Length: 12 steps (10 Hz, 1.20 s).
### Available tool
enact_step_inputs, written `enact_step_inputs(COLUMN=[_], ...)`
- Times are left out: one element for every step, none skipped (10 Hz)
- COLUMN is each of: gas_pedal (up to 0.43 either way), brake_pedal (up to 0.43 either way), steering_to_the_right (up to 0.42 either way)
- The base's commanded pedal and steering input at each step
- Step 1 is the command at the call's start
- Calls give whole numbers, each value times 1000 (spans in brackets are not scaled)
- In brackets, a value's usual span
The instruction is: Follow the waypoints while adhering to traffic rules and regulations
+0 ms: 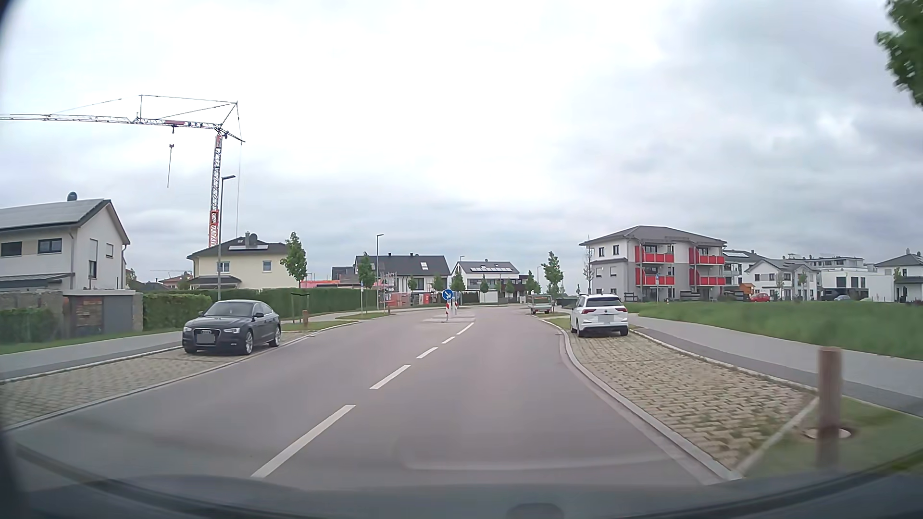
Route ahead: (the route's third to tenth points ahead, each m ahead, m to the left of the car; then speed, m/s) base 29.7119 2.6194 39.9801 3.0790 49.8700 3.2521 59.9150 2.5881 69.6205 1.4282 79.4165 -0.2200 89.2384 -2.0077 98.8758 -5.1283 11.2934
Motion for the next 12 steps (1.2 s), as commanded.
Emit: enact_step_inputs(gas_pedal=[118,118,118,118,118,130,130,130,130,130,130,130], brake_pedal=[0,0,0,0,0,0,0,0,0,0,0,0], steering_to_the_right=[14,14,13,14,13,11,9,7,2,0,-3,-5])
